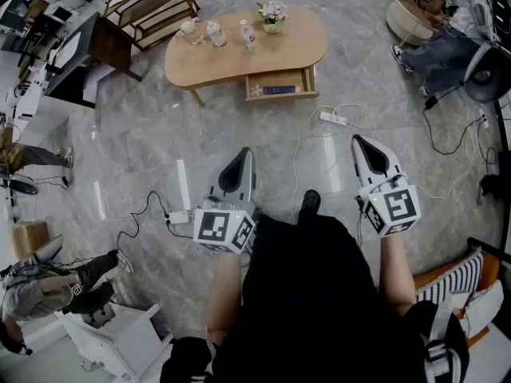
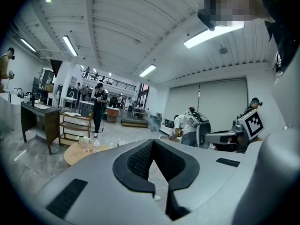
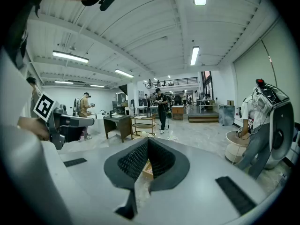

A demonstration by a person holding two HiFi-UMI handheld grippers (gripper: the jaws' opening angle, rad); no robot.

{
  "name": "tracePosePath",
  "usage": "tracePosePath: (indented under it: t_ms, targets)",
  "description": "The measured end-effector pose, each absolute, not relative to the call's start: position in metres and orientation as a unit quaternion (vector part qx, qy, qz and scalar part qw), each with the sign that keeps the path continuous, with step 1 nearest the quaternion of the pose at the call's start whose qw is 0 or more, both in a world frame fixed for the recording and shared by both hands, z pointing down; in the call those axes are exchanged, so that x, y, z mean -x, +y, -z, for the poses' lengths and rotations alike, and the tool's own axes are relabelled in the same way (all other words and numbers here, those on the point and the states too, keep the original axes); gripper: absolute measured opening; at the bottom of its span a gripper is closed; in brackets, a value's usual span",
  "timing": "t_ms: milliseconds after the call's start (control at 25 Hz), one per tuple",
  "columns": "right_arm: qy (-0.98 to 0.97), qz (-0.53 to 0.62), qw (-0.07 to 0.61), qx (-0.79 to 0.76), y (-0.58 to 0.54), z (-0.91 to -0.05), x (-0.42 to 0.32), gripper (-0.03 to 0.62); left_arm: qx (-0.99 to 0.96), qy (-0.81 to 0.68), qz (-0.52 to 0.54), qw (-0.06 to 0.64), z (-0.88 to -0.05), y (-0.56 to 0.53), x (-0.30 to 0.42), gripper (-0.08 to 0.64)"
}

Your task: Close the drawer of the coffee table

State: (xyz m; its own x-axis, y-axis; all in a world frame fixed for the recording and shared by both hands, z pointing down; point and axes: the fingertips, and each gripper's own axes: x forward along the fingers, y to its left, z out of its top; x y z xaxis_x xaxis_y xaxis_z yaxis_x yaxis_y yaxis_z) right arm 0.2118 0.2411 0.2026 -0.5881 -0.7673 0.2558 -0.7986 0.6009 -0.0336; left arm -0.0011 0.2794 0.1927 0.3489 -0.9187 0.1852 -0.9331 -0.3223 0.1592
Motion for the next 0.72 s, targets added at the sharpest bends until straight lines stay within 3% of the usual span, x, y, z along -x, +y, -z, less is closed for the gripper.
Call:
tracePosePath:
  t_ms: [560,720]
  targets:
    - [-0.883,-0.053,0.099,-0.455,0.236,-0.198,-0.253,0.011,-0.804,-0.579,-0.044,0.128,-0.204,0.280,-0.027,0.014]
    - [-0.876,-0.056,0.129,-0.461,0.235,-0.212,-0.260,0.012,-0.799,-0.585,-0.046,0.133,-0.208,0.279,-0.028,0.014]
